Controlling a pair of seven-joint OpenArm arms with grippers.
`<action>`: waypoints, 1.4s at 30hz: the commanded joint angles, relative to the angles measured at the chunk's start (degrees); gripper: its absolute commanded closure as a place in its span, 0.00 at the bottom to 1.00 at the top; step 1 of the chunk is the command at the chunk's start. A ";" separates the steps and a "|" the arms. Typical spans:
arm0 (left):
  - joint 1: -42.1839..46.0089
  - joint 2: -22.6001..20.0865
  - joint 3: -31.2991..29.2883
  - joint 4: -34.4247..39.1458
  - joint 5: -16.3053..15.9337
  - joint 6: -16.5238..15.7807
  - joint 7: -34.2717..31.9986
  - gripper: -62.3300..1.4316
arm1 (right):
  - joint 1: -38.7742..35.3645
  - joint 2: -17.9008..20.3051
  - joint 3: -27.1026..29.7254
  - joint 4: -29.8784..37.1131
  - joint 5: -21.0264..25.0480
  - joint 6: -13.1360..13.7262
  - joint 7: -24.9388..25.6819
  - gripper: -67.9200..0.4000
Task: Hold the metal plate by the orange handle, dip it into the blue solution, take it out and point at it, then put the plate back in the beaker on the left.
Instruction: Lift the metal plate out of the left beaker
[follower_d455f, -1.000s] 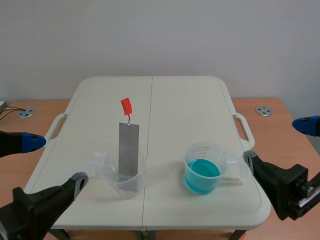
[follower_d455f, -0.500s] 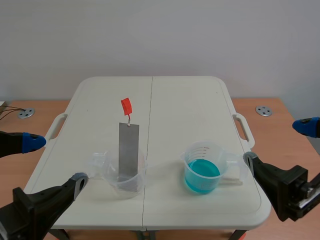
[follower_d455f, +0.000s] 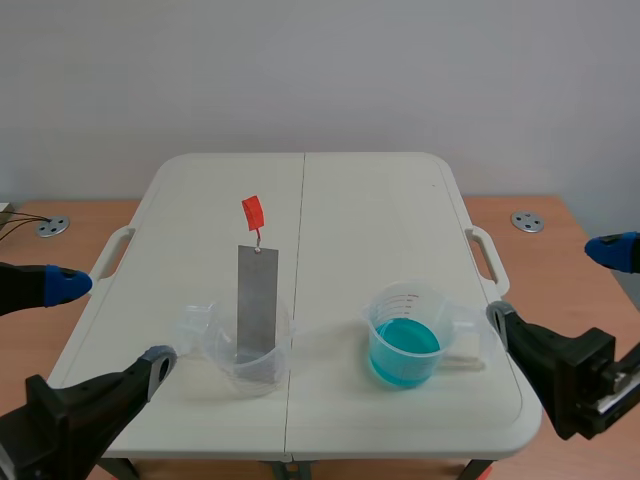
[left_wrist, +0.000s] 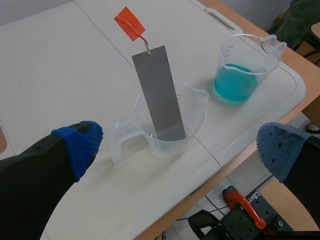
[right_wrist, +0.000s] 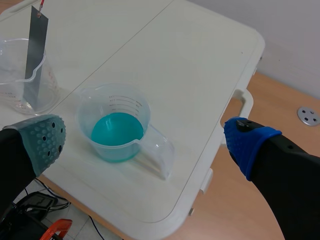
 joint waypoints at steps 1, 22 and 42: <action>-0.02 0.28 -0.31 0.35 -0.33 0.72 -0.55 0.00 | 0.81 0.42 0.04 0.85 0.46 -0.17 1.05 0.02; 0.76 0.28 -0.37 0.35 2.69 1.36 4.55 0.95 | 9.75 -0.37 -6.95 0.72 0.44 1.53 -0.57 0.02; 19.76 0.52 -0.35 -8.92 12.79 1.57 7.30 0.95 | 25.38 -1.33 -19.08 -4.74 2.45 1.09 -5.07 0.02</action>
